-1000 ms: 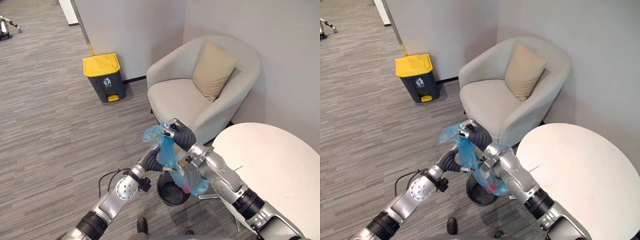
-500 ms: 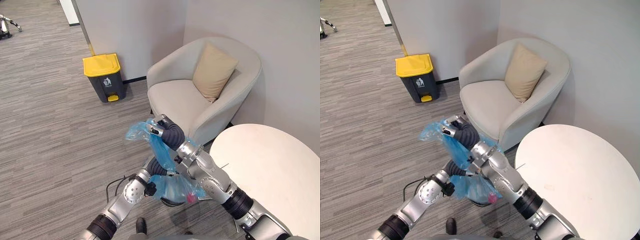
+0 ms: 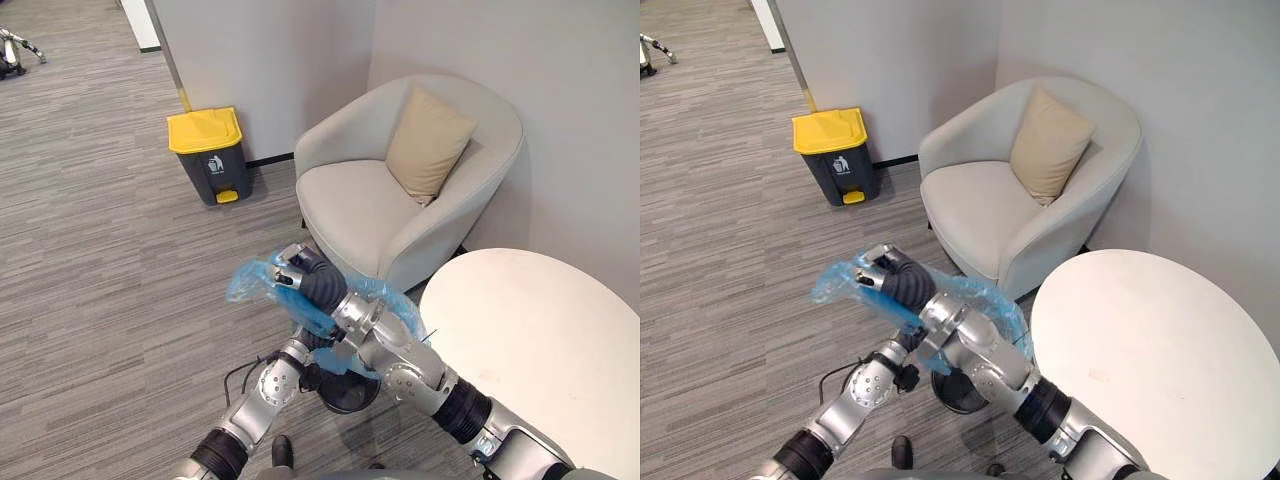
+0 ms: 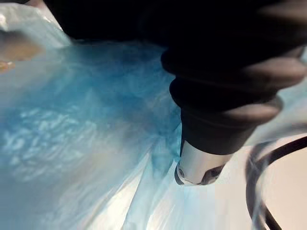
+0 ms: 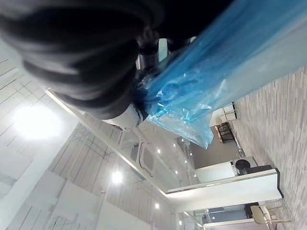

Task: Gather rubbish on tea table into small bin, then transfer packed bag to large trash can.

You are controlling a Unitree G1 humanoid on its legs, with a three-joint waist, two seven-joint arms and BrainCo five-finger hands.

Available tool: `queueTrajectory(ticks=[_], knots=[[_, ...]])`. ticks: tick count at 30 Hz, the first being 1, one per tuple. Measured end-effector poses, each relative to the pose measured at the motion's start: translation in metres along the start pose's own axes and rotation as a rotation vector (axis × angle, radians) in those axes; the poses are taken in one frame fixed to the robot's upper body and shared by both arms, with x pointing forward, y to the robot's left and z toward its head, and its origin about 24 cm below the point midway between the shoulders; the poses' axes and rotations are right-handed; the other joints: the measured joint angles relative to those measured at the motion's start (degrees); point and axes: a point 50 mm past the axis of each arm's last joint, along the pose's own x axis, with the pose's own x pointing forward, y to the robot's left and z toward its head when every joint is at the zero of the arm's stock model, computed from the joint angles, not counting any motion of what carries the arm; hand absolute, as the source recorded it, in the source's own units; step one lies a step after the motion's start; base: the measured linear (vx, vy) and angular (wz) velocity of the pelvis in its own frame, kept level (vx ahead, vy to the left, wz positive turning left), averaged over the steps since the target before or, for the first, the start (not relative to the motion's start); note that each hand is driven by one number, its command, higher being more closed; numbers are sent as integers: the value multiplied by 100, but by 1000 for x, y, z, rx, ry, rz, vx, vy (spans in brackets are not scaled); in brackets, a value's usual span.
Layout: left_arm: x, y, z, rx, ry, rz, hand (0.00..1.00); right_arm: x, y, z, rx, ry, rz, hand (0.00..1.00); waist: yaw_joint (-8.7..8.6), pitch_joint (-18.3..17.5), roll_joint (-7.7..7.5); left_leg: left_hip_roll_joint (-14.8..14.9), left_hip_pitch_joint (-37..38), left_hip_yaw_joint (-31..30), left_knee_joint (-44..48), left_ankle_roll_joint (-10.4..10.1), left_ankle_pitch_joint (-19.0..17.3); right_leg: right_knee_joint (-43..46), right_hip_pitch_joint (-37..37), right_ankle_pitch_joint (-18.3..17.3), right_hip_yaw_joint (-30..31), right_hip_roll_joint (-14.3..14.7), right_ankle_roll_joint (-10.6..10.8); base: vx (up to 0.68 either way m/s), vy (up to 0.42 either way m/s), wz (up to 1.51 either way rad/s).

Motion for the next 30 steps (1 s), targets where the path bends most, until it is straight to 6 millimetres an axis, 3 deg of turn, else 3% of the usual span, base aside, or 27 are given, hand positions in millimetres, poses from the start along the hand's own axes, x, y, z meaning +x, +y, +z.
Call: queueTrajectory(ticks=[17, 18, 25, 30], knots=[[4, 11, 2, -55, 11, 91, 100, 0, 9, -8, 14, 12, 25, 100, -14, 0, 2, 3, 14, -29, 0, -9, 3, -3, 31, -2, -20, 2, 1, 0, 0, 1], [3, 12, 1, -74, 17, 110, 100, -2, 8, -8, -4, 12, 25, 0, -17, 0, 1, 3, 14, -29, -1, -9, 3, -3, 31, -3, -20, 2, 2, 0, 0, 0], [-7, 25, -11, -122, 77, 213, 100, -28, -15, -5, -323, 26, -115, 0, -17, 0, 1, 3, 21, -29, -2, -9, 3, 14, 31, -9, -18, -3, 9, 0, 0, 0], [-15, 29, -20, -127, 114, 255, 100, -39, -22, 2, -561, 38, -151, 0, -19, 0, 1, 5, 22, -29, -2, -10, 2, 19, 31, -13, -17, -28, 15, 0, 0, 0]])
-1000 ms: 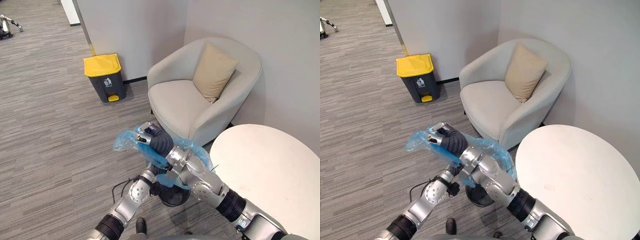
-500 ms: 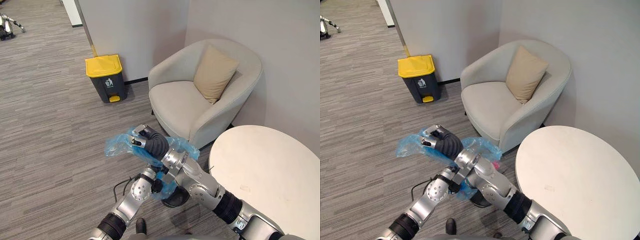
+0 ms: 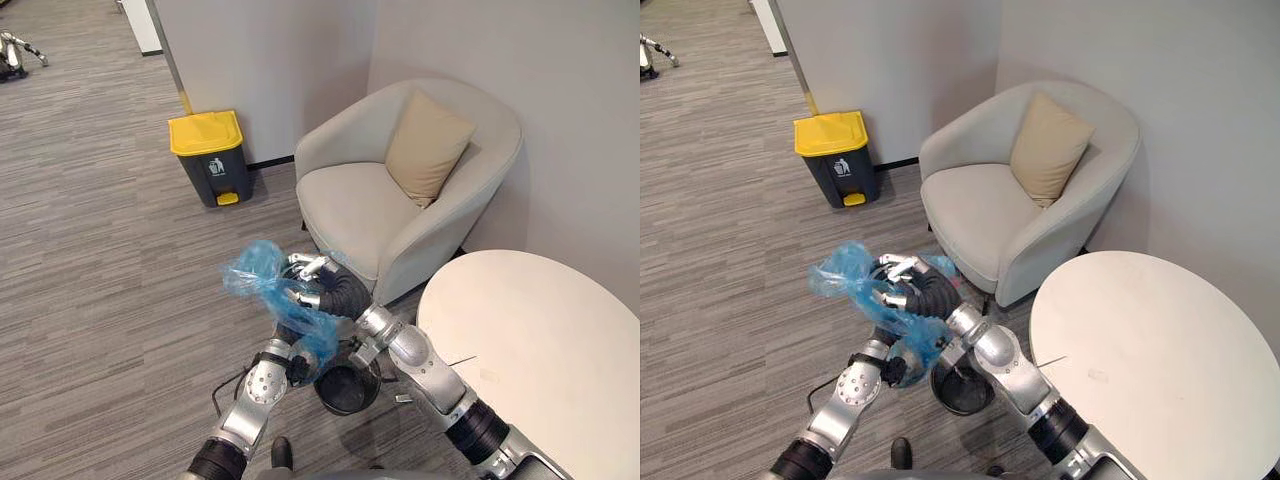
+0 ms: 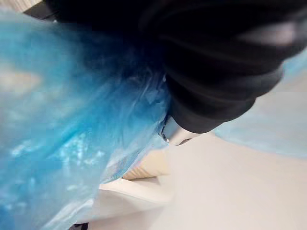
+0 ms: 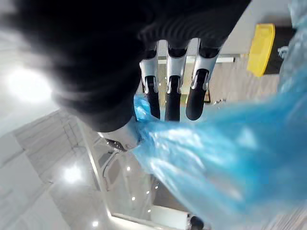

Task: Gather rubbish on tea table into small bin, then transfer packed bag to large trash can.

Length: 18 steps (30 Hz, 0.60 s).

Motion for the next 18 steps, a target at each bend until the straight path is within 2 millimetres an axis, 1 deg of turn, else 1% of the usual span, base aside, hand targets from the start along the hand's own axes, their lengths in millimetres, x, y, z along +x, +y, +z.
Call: queueTrajectory(ticks=[4, 6, 7, 9, 12, 15, 18], knots=[[-3, 5, -5, 8, 21, 14, 100, -5, -6, 13, -189, -42, 11, 0, 2, 1, -2, 0, 0, -1, 0, 0, 0, 1, 0, -1, 0, -3, 2, 0, 0, 0], [-7, 11, -11, 8, 46, 43, 100, -9, -11, 22, -321, -79, 4, 0, 0, 1, -5, 0, 3, 1, 0, 0, 0, 2, 0, -1, 3, -3, 2, 0, 0, 0], [-9, 12, -13, 10, 51, 44, 100, -10, -13, 24, -349, -87, -1, 0, 2, 0, -5, 0, 5, 1, 0, 0, 0, 2, 0, -1, 4, -3, 2, 0, 0, 0], [-12, 14, -19, 16, 77, 56, 100, -14, -20, 30, -467, -101, -8, 0, 15, 0, -11, 0, 6, 2, 0, 0, 0, 4, 1, -1, 6, -3, 2, 0, 0, 0], [-14, 20, -26, 16, 111, 86, 100, -20, -26, 31, -582, -100, -12, 0, 2, 2, -30, 3, 16, 16, -1, 1, 0, 5, 0, -1, 22, -3, 2, 0, 0, -1], [-20, 26, -33, 12, 139, 111, 100, -33, -38, 33, -657, -76, -81, 0, 6, 2, -58, 2, 17, 26, -1, 1, -2, -1, -2, -1, 35, -3, 2, 0, 0, 0], [-27, 32, -41, -5, 180, 142, 100, -47, -46, 33, -683, -46, -148, 0, -2, 2, -67, 2, 17, 36, -1, 0, -3, -5, -7, -1, 45, -3, 2, 0, 0, 0]])
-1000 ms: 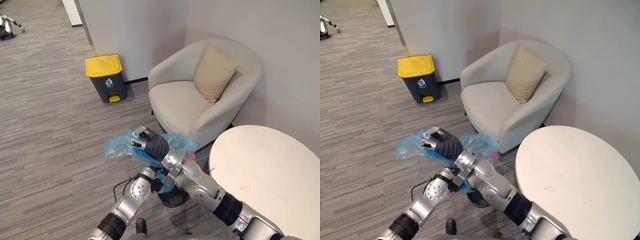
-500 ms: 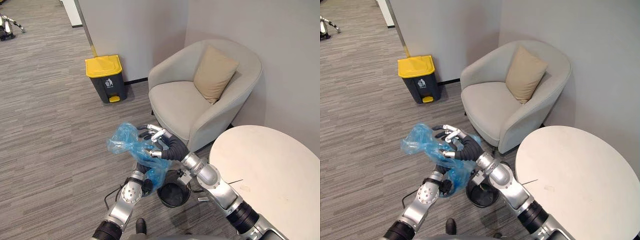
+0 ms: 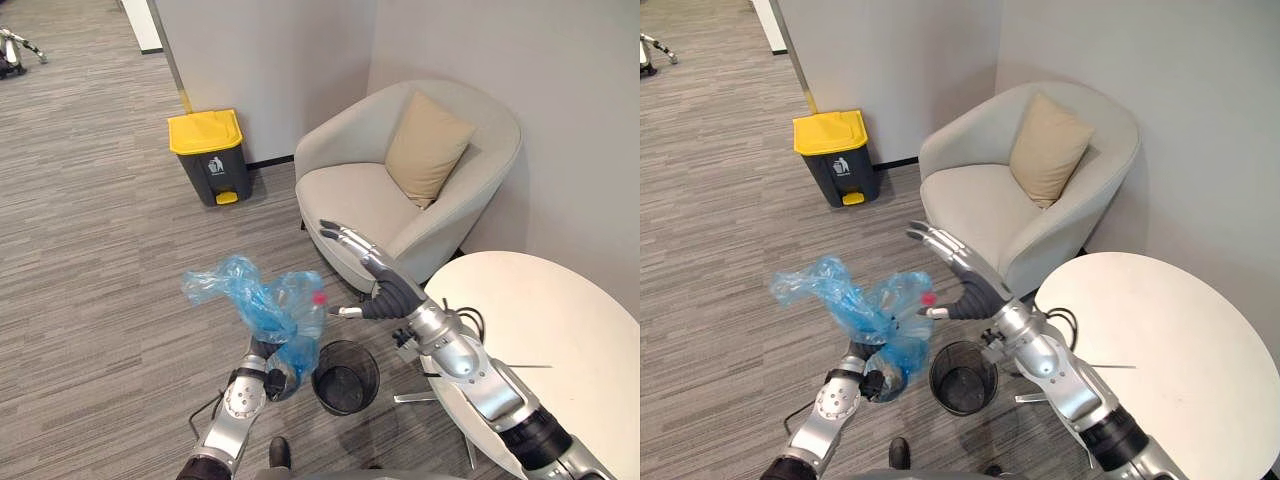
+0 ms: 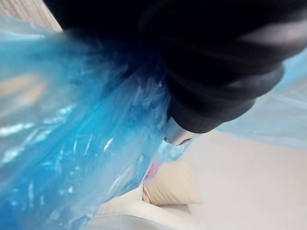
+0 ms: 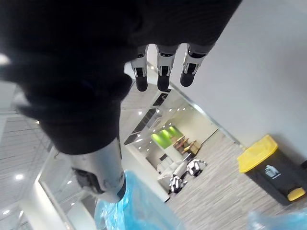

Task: Gather rubbish on tea table into small bin, then transfer packed bag to large trash can.

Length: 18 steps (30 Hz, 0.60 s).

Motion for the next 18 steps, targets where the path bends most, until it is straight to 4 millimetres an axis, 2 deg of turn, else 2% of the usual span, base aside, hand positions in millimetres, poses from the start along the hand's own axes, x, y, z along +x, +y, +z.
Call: queueTrajectory(ticks=[3, 4, 7, 10, 12, 18], knots=[[-2, 7, -11, -4, 51, 30, 100, -16, -4, -8, -13, 76, -33, 0, -2, 0, 0, 2, -6, 0, 0, 0, 0, 0, -8, -1, 1, 1, 1, 0, 0, 0], [-5, 8, -17, -5, 75, 38, 100, -26, -3, -13, 6, 128, -62, 0, -6, 0, 0, 2, -30, 0, 0, 0, 0, 1, -37, -3, 2, -1, 4, 0, 0, 0], [-14, 13, -28, -13, 124, 60, 100, -42, 4, -25, 90, 236, -119, 0, -19, 1, 0, -6, -51, 1, 1, -1, -1, 1, -64, -3, 7, -4, 4, 0, 0, 0], [-22, 19, -40, -24, 179, 84, 100, -69, 21, -56, 218, 450, -170, 0, -21, 2, 3, -24, -48, -7, 1, -2, -2, 0, -62, -4, 0, -2, 6, 0, 0, 1], [-28, 25, -53, -29, 239, 94, 100, -97, 36, -79, 323, 640, -211, 0, -21, 4, 5, -42, -48, -36, 1, -17, -13, -10, -68, -19, -32, -12, 27, 0, 0, 7], [-48, 31, -76, -36, 350, 91, 100, -153, 60, -110, 449, 958, -273, 0, -23, 34, 57, -83, -36, -76, 0, -80, -69, -30, -47, -72, -59, -61, 105, 0, 0, 3]])
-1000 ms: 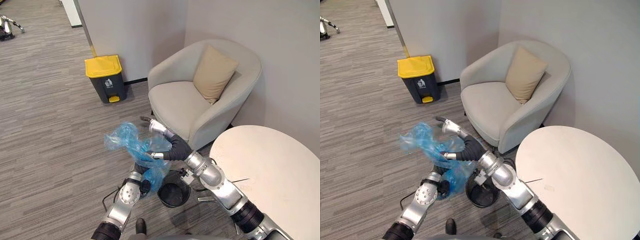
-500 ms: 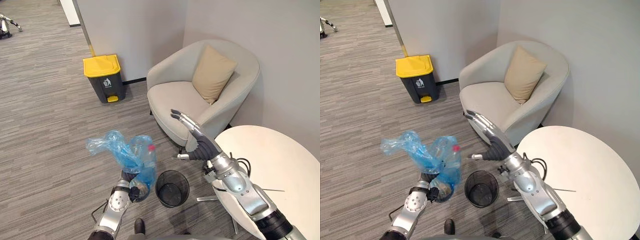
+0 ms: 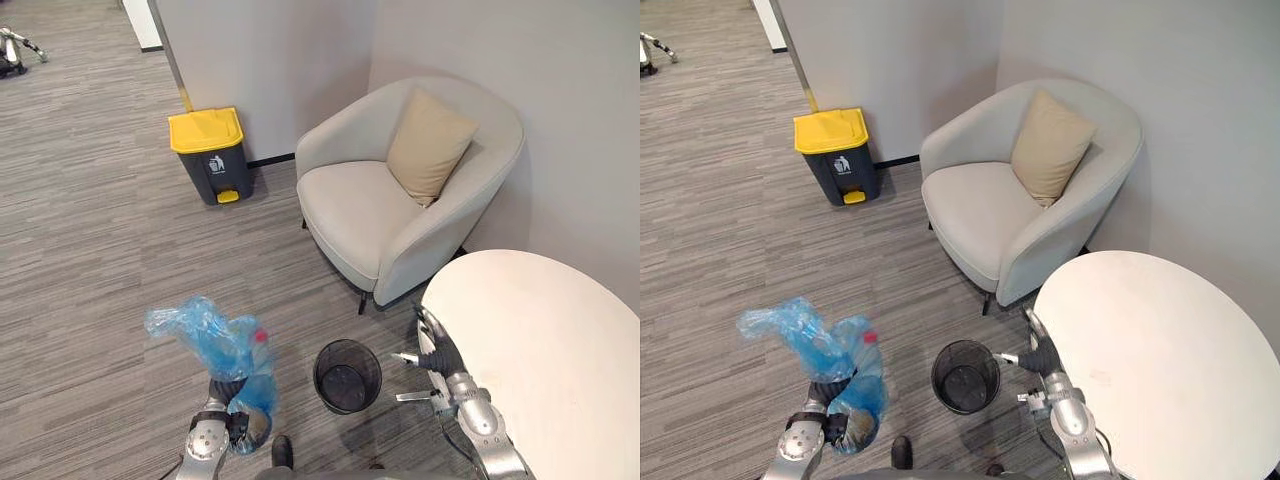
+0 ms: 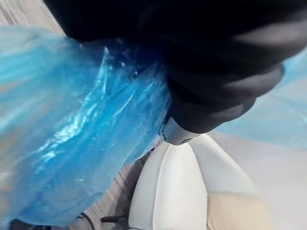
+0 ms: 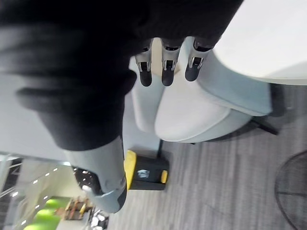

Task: Gather rubbish on tea table into small bin, then transfer packed bag to large trash can.

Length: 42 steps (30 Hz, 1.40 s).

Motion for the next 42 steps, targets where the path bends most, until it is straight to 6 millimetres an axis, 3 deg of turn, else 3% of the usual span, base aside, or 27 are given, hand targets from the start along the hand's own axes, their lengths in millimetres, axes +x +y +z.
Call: queueTrajectory(ticks=[5, 8, 28, 32, 35, 38, 40, 41, 42], knots=[[-11, -1, -30, -20, 135, -15, 100, -22, -5, -54, 90, 268, -65, 0, -6, 16, 23, -41, 85, -25, 0, 29, -36, -76, 136, -1, -24, -45, 2, 16, 2, 3], [-15, -3, -39, -20, 180, -25, 100, -28, -7, -65, 126, 328, -91, 0, -13, 42, 50, -47, 125, -23, 0, 43, -43, -100, 185, -3, -25, -49, -1, 34, 2, 0], [-22, -9, -51, -21, 239, -62, 100, -25, -11, -74, 235, 387, -169, 0, -136, 190, 37, -85, 414, 259, 0, 52, -213, -167, 367, -26, 238, -46, 19, 20, 5, -6], [-21, -9, -49, -29, 233, -66, 100, -10, -16, -64, 230, 345, -176, 0, -124, 410, 94, -97, 431, 448, 40, 68, -225, 131, 116, -46, 513, -76, 16, 19, 24, -32], [-16, -10, -44, -30, 216, -79, 100, 5, -18, -52, 210, 296, -164, 0, -104, 611, 100, -169, 388, 565, 44, 73, -223, 747, -272, -267, 706, -191, 58, -46, 29, -25], [-8, -8, -34, -28, 173, -74, 100, 3, -18, -50, 195, 289, -170, 0, -106, 683, -26, -297, 228, 430, 460, 169, -475, 1418, -481, -598, 669, -430, 138, -41, 10, 21], [-6, -8, -28, -31, 149, -71, 100, 1, -19, -50, 178, 284, -164, 0, -119, 669, 18, -239, -18, 270, 681, 223, -566, 1463, -484, -624, 606, -446, 181, -69, -16, 32], [-5, -7, -26, -33, 141, -69, 100, 1, -19, -49, 175, 278, -162, 0, -129, 668, 17, -237, -70, 206, 731, 220, -579, 1649, -536, -725, 694, -444, 271, -59, -47, 78], [-3, -4, -24, -33, 128, -62, 100, -6, -19, -54, 172, 294, -165, 0, -169, 673, -20, -333, -155, -28, 897, 249, -557, 2558, -659, -1076, 1050, -456, 422, 37, -78, 92]])
